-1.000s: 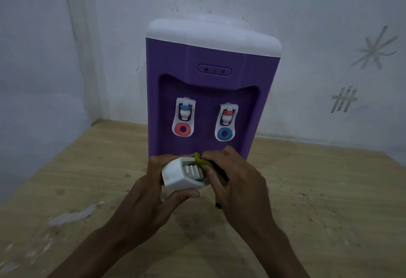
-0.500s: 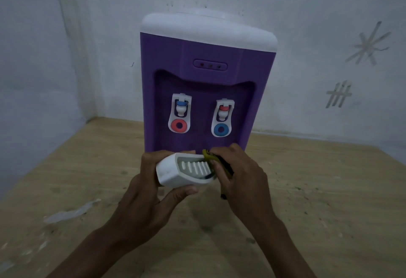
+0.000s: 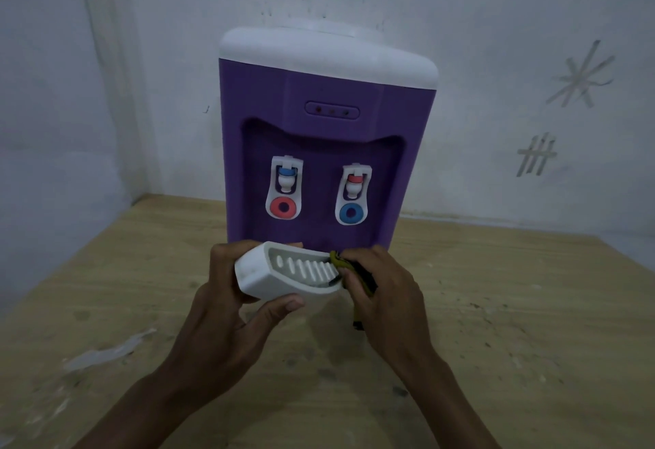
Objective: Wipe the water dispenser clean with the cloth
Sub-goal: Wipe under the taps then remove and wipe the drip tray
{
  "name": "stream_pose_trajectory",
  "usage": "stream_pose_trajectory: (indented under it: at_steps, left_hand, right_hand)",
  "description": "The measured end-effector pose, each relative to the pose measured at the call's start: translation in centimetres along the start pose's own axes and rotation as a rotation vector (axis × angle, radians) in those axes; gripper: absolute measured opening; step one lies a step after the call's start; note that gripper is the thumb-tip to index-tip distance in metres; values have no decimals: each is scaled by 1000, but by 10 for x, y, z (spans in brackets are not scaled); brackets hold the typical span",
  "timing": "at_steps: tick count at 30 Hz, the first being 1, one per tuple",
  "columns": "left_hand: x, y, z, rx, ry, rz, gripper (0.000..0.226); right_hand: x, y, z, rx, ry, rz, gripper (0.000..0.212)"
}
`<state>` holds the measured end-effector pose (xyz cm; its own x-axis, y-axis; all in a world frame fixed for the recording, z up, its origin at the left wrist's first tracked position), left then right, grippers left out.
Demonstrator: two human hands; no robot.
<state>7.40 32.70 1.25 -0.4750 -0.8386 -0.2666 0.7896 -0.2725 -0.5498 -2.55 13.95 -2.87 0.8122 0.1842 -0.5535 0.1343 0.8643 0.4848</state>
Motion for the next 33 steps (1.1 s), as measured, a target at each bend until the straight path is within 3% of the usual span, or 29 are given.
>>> stream_pose_trajectory:
  at_steps: [6, 11, 13, 16, 20, 22, 29, 33]
  left_hand:
    - [-7, 18, 0, -115, -47, -58, 50]
    - [-10, 16, 2, -124, -63, -87, 52]
    - [-12, 15, 4, -139, -74, -125, 47]
    - [-12, 19, 4, -183, -88, -153, 46]
    - [-15, 34, 1, -271, -179, -271, 38]
    - [-18, 42, -1, -322, -230, -360, 31]
    - [-2, 68, -15, -519, -273, -561, 35]
    - [-1, 74, -17, -563, -260, -571, 40]
  right_hand:
    - [1, 48, -4, -115, 29, 288, 22]
    - [-2, 38, -7, -191, 11, -3, 27]
    - [-3, 20, -5, -160, 6, -122, 24]
    - [-3, -5, -3, -64, 19, -76, 21]
    - [-5, -33, -7, 342, -162, 498, 11]
    - [-6, -37, -13, 453, -268, 650, 9]
    - [-4, -27, -21, 480, -348, 706, 14]
    - [-5, -7, -20, 299, -325, 534, 22]
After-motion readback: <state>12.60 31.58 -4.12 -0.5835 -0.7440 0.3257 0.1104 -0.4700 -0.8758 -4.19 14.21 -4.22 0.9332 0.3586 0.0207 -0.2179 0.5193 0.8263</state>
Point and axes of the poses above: each hand's wrist, its own z-axis towards the middle knuckle, its own x-axis out of the palm, y = z × x, the point moved 10 cm from there along z, towards the middle knuckle, and after that the axes turned 4 degrees about z, right-handed, at the moved point
